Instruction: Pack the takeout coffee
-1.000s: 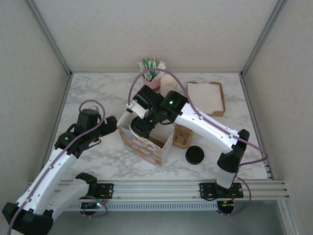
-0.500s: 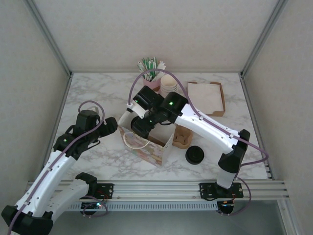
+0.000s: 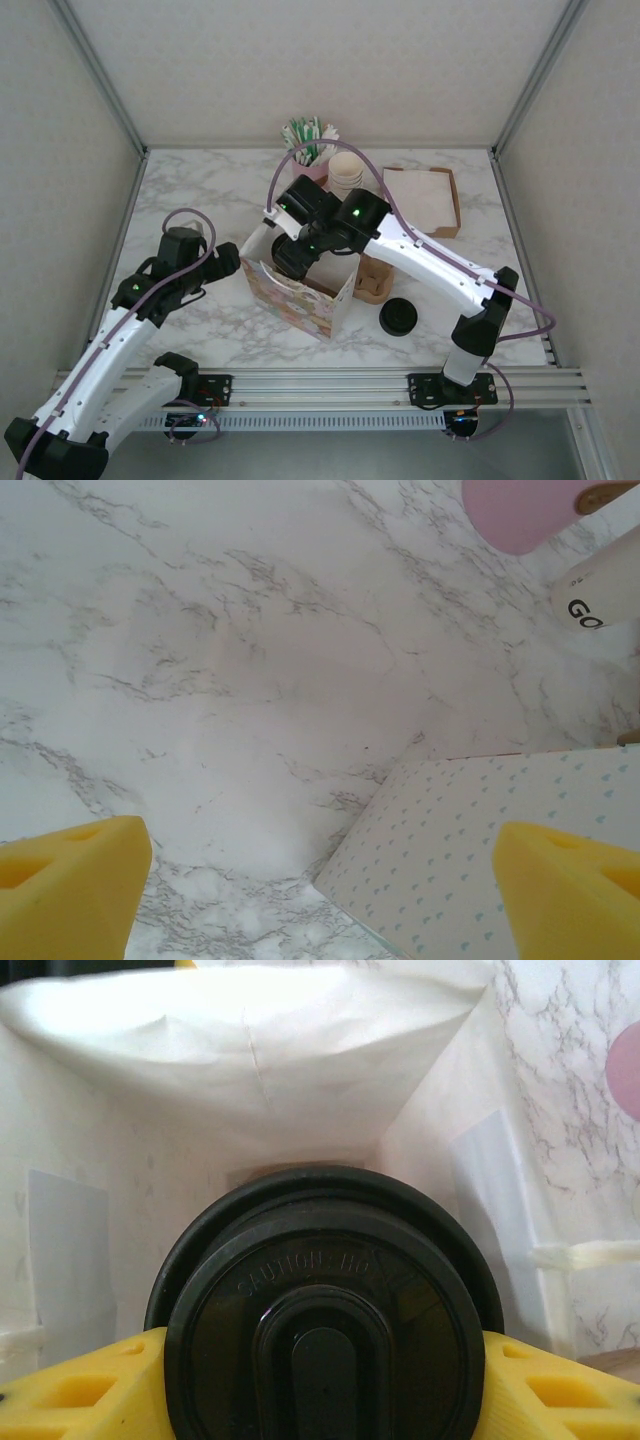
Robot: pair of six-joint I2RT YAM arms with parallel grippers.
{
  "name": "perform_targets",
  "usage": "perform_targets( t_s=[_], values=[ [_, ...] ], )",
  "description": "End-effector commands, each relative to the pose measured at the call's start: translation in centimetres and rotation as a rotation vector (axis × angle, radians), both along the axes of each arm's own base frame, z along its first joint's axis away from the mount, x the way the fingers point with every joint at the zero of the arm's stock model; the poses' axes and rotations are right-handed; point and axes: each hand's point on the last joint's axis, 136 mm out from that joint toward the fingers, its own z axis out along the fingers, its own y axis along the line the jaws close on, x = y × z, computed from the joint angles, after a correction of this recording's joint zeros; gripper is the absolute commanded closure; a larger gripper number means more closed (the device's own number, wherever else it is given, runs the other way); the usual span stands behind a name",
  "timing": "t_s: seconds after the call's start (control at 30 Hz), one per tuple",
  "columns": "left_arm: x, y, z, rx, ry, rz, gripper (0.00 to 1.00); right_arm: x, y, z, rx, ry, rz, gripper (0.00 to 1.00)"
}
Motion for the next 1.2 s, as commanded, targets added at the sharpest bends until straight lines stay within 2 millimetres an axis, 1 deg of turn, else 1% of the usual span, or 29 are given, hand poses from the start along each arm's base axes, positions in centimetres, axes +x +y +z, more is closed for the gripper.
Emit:
perform_targets(
  t_s=[0.0, 0.27, 0.4, 0.6, 0.83, 1.0, 1.07, 1.17],
  values=[
    [-0.3, 0.4, -0.5, 0.016, 0.006, 0.013, 0.12, -0.4, 0.5, -1.3, -0.017, 0.013, 0.034, 0.49],
    [-0.3, 0.3, -0.5, 0.010, 0.003, 0.012, 0.12, -0.7, 1.1, -2.5, -0.032, 0.026, 0.081, 0.49],
    [-0.4, 0.4, -0.6, 0.010, 0.006, 0.015, 0.12, -0.5, 1.2, -2.9, -0.035, 0.023, 0.088, 0.49],
    [-0.4, 0.4, -1.0, 0.011, 0.014, 0.019, 0.12, -0.7, 1.3, -4.5, -0.056, 0.048, 0.091, 0.50],
    [-0.3, 0.7, -1.4, 0.024, 0.025, 0.035, 0.13, -0.8, 1.3, -5.7, -0.072, 0.062, 0.095, 0.50],
    [-0.1, 2.8, -2.5, 0.077, 0.056, 0.161, 0.20, -1.0, 1.3, -6.7, -0.085, 0.075, 0.105, 0.50],
    [0.1, 3.1, -3.0, 0.057, 0.070, 0.187, 0.23, -1.0, 1.3, -6.9, -0.088, 0.075, 0.109, 0.50],
    [0.4, 2.8, -3.9, -0.017, 0.093, 0.197, 0.26, -0.9, 1.4, -7.3, -0.093, 0.072, 0.108, 0.50]
  ],
)
